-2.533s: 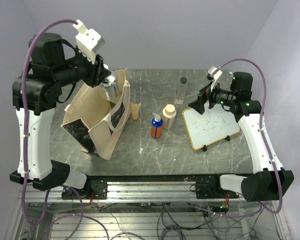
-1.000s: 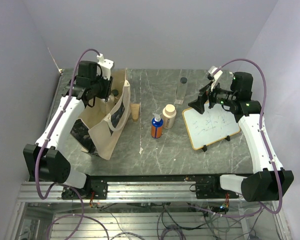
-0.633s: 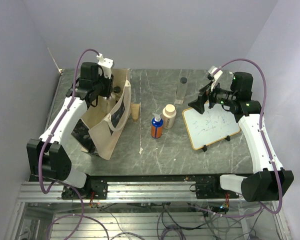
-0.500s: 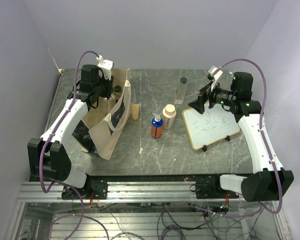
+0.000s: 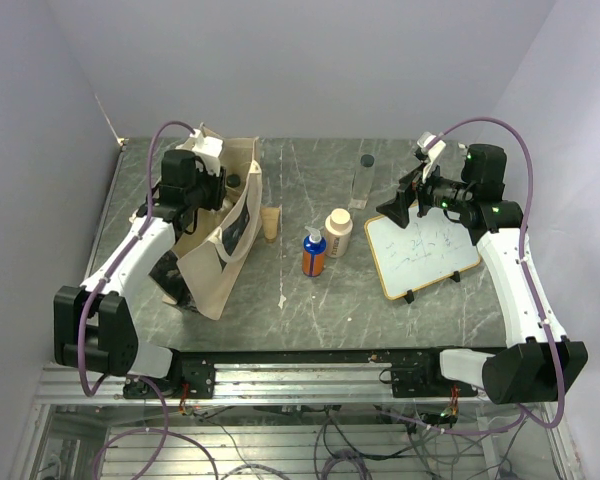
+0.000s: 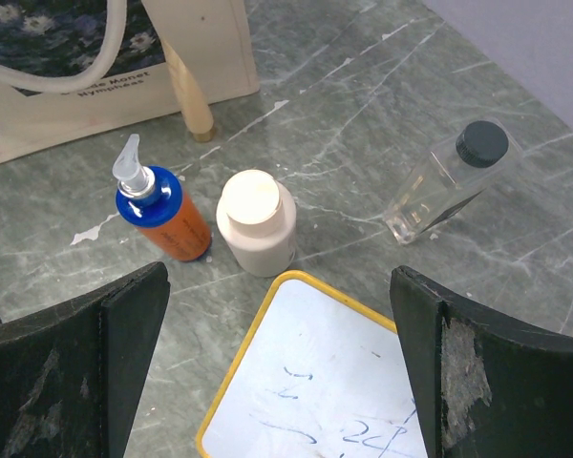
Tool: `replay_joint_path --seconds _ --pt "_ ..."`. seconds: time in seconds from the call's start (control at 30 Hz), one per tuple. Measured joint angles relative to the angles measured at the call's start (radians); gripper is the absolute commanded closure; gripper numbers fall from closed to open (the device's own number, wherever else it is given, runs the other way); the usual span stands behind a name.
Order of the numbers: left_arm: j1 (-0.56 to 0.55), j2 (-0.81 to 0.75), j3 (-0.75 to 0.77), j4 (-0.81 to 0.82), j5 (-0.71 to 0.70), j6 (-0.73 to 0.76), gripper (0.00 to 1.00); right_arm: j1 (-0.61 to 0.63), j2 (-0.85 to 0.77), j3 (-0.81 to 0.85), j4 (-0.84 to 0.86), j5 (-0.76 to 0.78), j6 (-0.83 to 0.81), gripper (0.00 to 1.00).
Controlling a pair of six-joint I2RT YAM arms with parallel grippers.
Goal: Place the personal care products into the canvas bag
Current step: Place the care product in the canvas bag.
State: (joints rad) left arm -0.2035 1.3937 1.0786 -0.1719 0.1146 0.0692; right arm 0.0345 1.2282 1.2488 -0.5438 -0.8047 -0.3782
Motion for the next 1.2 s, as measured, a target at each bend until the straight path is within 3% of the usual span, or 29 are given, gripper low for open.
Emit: replay_joint_path --seconds 0.83,1.2 --pt "0.03 -0.01 -0.154 0.151 0.074 -0.024 0.92 -0.001 -0.008 -0.016 0.0 -0.011 0.0 0.0" --pt "0.037 -0.014 -0.164 0.159 0.084 -0.009 0.69 -0.001 -0.008 -0.016 0.001 -0.016 0.001 0.0"
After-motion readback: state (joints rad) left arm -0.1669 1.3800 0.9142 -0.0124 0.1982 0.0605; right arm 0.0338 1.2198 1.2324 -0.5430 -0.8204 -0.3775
